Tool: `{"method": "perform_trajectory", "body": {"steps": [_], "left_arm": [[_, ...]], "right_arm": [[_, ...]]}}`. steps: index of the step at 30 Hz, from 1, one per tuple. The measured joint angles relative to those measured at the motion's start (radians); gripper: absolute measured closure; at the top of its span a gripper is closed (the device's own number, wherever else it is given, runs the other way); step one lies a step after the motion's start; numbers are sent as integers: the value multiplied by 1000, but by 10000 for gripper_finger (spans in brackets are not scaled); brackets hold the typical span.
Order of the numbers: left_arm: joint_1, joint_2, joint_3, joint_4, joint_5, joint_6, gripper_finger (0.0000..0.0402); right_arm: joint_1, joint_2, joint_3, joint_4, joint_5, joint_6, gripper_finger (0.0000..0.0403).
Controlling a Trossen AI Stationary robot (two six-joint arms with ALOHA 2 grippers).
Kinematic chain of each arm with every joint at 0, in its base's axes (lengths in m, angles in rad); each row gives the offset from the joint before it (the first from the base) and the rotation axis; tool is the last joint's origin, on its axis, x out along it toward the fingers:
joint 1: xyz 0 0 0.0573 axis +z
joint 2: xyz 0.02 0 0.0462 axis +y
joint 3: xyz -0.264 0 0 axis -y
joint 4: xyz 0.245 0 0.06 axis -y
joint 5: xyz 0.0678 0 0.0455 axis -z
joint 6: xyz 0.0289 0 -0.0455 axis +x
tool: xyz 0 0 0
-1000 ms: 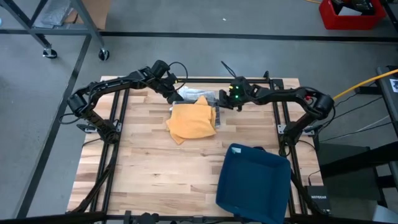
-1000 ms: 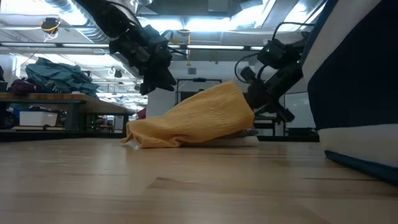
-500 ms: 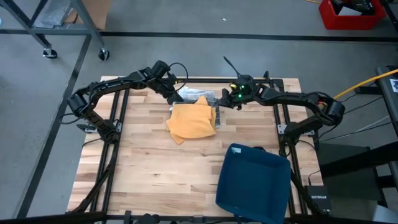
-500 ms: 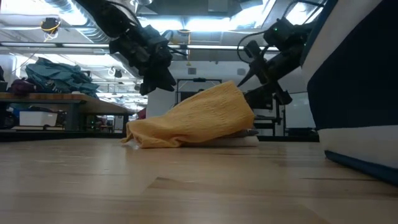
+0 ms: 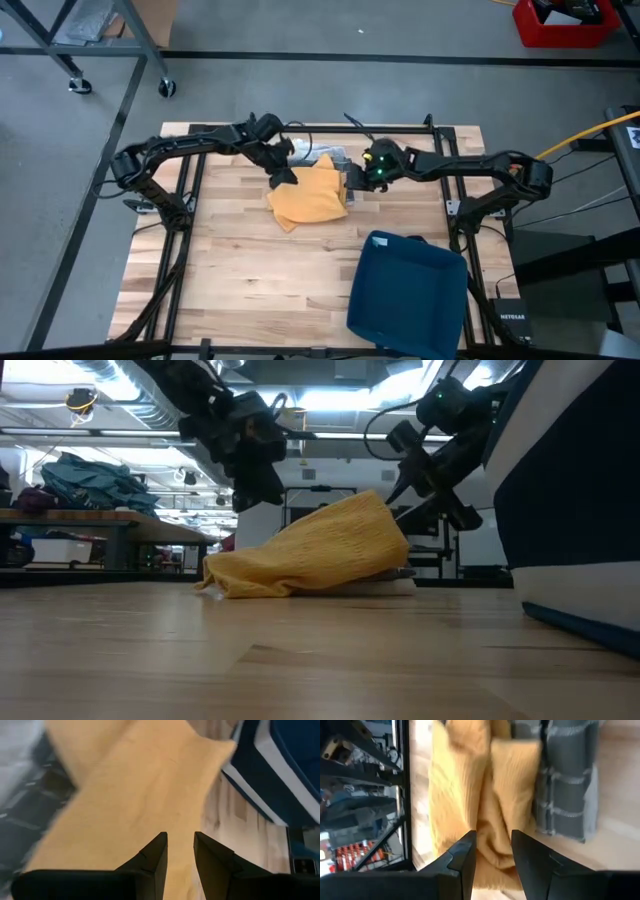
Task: Fold towel
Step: Put the stack of towels into the blue bin
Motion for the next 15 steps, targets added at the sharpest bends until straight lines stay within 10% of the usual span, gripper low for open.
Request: {"method": "perform_trajectory", "body": {"steps": [15], "left_arm": [[-140,0,0,133,-108,49,315]], "right_arm": [[133,0,0,-19,145,5,276]]}}
